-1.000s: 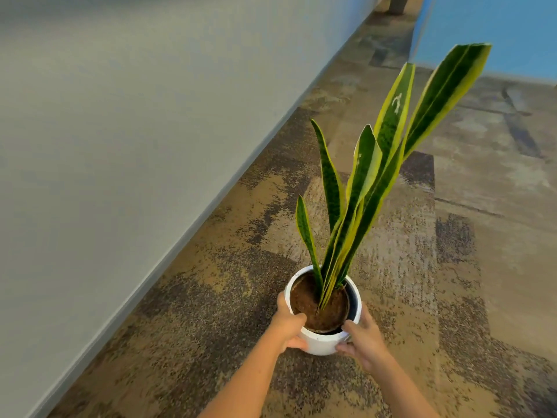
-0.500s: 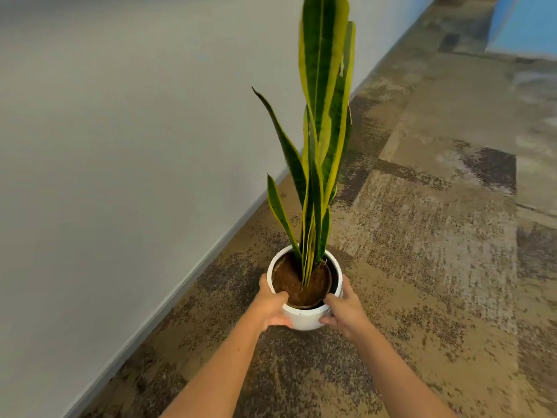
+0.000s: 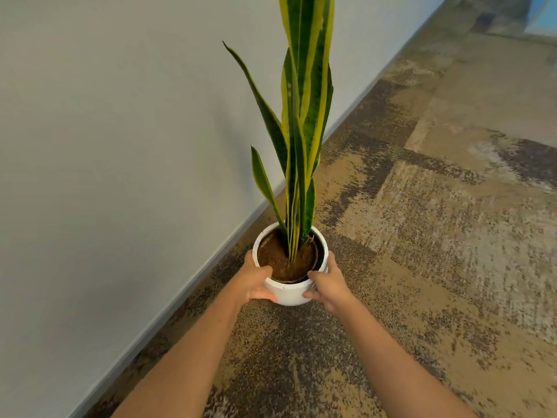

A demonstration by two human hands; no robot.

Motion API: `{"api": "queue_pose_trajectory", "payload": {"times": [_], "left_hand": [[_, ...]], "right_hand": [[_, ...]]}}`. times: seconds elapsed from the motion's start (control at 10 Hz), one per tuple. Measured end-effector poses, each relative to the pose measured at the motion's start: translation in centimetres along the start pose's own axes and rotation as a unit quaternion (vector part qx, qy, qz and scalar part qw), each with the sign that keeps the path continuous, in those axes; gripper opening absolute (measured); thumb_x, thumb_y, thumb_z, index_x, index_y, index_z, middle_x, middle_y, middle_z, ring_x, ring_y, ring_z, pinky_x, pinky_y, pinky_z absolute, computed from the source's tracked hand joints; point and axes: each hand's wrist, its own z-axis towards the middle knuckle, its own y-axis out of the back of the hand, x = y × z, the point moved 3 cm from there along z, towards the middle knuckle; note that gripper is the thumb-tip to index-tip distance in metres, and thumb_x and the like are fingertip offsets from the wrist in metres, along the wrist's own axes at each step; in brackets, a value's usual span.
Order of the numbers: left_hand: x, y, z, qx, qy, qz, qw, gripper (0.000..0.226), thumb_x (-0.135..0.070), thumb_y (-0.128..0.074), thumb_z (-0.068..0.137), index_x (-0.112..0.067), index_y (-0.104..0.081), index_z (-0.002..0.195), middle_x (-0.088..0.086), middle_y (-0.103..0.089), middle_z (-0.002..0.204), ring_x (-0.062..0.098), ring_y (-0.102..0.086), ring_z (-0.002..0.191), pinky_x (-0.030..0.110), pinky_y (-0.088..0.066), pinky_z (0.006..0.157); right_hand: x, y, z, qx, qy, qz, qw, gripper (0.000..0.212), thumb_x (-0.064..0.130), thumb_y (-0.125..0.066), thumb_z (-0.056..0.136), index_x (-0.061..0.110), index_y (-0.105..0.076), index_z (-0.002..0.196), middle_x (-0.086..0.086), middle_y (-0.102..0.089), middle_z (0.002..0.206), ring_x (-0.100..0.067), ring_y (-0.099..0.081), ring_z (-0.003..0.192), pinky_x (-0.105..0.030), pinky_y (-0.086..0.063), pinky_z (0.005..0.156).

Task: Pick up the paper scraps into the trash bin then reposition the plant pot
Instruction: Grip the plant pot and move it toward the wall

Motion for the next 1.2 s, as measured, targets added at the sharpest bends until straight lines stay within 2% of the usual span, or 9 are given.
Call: {"api": "queue_pose_trajectory", "payload": {"times": [0.2, 0.3, 0.5, 0.6, 0.9, 1.0, 1.1, 1.2], "left_hand": [[-1.2, 2.4, 1.2, -0.001, -0.004, 0.001, 1.000, 0.069, 0.005, -0.057, 0.081, -0.029, -0.033, 0.136, 0.010, -0.049, 0.130, 0.040, -0.055, 0.115, 0.050, -0.060, 0.059], [-1.9, 3.4, 1.8, 0.001, 0.006, 0.001, 1.000, 0.061, 0.004, -0.057, 0.082, -0.024, -0.040, 0.134, 0.011, -0.052, 0.129, 0.040, -0.056, 0.115, 0.049, -0.061, 0.058], [-3.0, 4.5, 2.8, -0.002, -0.020, 0.002, 1.000, 0.054, 0.006, -0.054, 0.082, -0.029, -0.048, 0.123, 0.009, -0.055, 0.120, 0.041, -0.057, 0.109, 0.053, -0.060, 0.061], [-3.1, 4.6, 2.9, -0.006, -0.027, 0.004, 1.000, 0.053, 0.006, -0.054, 0.081, -0.029, -0.050, 0.120, 0.008, -0.056, 0.117, 0.041, -0.058, 0.106, 0.054, -0.060, 0.060], [-2.3, 3.7, 1.5, -0.053, -0.056, 0.026, 0.997, 0.053, -0.006, -0.052, 0.089, -0.030, -0.039, 0.134, 0.008, -0.051, 0.131, 0.039, -0.060, 0.108, 0.045, -0.061, 0.055], [-2.1, 3.6, 1.0, -0.067, -0.063, 0.035, 0.995, 0.052, -0.011, -0.050, 0.091, -0.030, -0.035, 0.137, 0.008, -0.049, 0.134, 0.038, -0.062, 0.105, 0.043, -0.062, 0.058], [-2.2, 3.1, 0.4, -0.094, -0.064, 0.042, 0.993, 0.048, -0.017, -0.048, 0.093, -0.029, -0.035, 0.137, 0.010, -0.050, 0.136, 0.037, -0.065, 0.101, 0.043, -0.062, 0.066], [-1.8, 3.1, 0.0, -0.121, -0.063, 0.049, 0.990, 0.047, -0.020, -0.046, 0.094, -0.028, -0.035, 0.139, 0.013, -0.051, 0.136, 0.036, -0.069, 0.090, 0.045, -0.061, 0.073]], "right_hand": [[0.6, -2.5, 1.5, 0.002, 0.013, 0.007, 1.000, 0.065, 0.002, -0.046, 0.093, 0.038, -0.025, 0.142, -0.004, -0.039, 0.143, -0.031, -0.051, 0.115, -0.046, -0.060, 0.076], [0.8, -3.6, 2.3, 0.003, 0.006, 0.020, 1.000, 0.066, 0.005, -0.049, 0.094, 0.039, -0.022, 0.144, -0.004, -0.038, 0.144, -0.028, -0.050, 0.113, -0.049, -0.059, 0.078], [1.4, -4.8, 3.2, 0.001, 0.021, 0.028, 0.999, 0.066, 0.007, -0.052, 0.093, 0.037, -0.023, 0.144, -0.004, -0.037, 0.144, -0.029, -0.050, 0.115, -0.045, -0.061, 0.073], [1.4, -5.0, 3.4, 0.003, 0.016, 0.029, 0.999, 0.069, 0.007, -0.052, 0.093, 0.037, -0.019, 0.146, -0.004, -0.034, 0.148, -0.031, -0.048, 0.121, -0.048, -0.060, 0.078], [1.1, -4.3, 2.1, 0.025, -0.007, 0.076, 0.997, 0.081, 0.006, -0.056, 0.092, 0.039, -0.010, 0.150, -0.005, -0.016, 0.159, -0.037, -0.037, 0.135, -0.054, -0.053, 0.091], [0.7, -3.7, 1.6, 0.037, -0.009, 0.083, 0.996, 0.077, 0.007, -0.056, 0.092, 0.039, -0.014, 0.149, -0.005, -0.024, 0.156, -0.037, -0.041, 0.132, -0.056, -0.053, 0.089], [-0.5, -1.3, 0.2, 0.035, -0.026, 0.069, 0.997, 0.078, 0.011, -0.057, 0.093, 0.042, -0.011, 0.148, -0.008, -0.024, 0.157, -0.038, -0.043, 0.131, -0.051, -0.057, 0.084], [-1.5, 1.3, -0.7, 0.011, -0.044, 0.068, 0.997, 0.079, 0.011, -0.057, 0.093, 0.041, -0.009, 0.148, -0.008, -0.016, 0.159, -0.037, -0.038, 0.135, -0.045, -0.060, 0.076]]}}
